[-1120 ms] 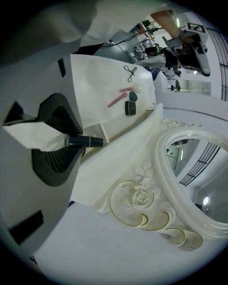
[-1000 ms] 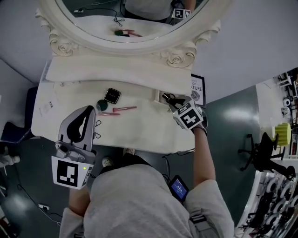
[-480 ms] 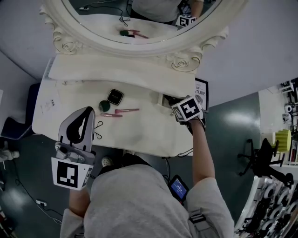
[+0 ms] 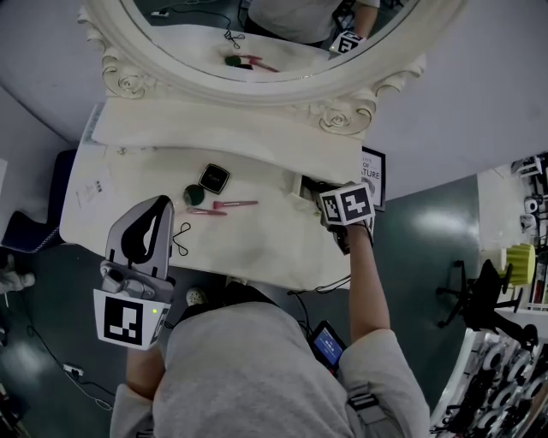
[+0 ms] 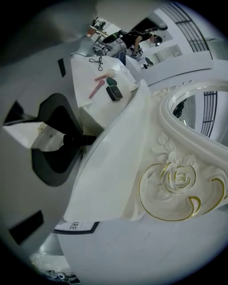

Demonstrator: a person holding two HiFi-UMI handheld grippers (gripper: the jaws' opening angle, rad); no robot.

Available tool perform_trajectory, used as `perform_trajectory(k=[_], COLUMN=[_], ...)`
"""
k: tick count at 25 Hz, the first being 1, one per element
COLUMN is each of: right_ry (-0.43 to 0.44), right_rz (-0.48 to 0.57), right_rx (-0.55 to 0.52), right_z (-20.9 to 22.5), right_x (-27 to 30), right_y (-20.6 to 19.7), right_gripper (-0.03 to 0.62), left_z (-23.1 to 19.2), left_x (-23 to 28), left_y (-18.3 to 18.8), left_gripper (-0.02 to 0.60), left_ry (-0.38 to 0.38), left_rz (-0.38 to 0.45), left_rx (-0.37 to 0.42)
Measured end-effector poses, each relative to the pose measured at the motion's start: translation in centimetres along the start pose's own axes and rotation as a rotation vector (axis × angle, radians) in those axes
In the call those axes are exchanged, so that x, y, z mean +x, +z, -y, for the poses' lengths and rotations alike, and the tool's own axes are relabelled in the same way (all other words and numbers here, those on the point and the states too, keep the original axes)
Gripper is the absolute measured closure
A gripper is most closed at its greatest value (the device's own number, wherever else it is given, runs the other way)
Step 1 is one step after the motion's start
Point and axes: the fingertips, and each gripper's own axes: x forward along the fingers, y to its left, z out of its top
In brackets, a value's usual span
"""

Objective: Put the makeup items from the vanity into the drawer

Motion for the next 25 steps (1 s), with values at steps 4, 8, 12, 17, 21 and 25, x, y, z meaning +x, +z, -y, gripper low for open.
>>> perform_trajectory(k=[4, 8, 12, 17, 21, 25], right_ry=[0.010, 0.019, 0.006, 0.047, 0.042, 0.035], right_rz=[0.024, 0.063, 0.134, 0.297, 0.421, 0.551], right_rx=[0.008, 0.015, 0.040, 0.083, 0.099, 0.147], right_z=[-0.1, -0.4, -0.5, -2.4, -4.4, -6.4], right_x=[-0.1, -0.4, -1.4, -3.8, -5.9, -8.2], right_y=[0.1, 0.4, 1.0, 2.4, 3.1, 3.7], right_gripper=[0.493, 0.473, 0.513, 0.569, 0.571, 0.571], left_z=[0.1, 0.5, 0.7, 0.6, 0.3, 0.1], left_x=[0.2, 0.0, -0.6, -1.2, -1.4, -2.1], left_y=[0.4, 0.3, 0.1, 0.5, 1.9, 1.9], left_gripper=[0.566, 0.566, 0.566, 0.566, 0.566, 0.566], left_ry=[0.007, -0.004, -0.021, -0.026, -0.022, -0.049], left_rz=[0.013, 0.004, -0.006, 0.010, 0.059, 0.058], left_rx=[-0.007, 0.007, 0.034, 0.035, 0.014, 0.014])
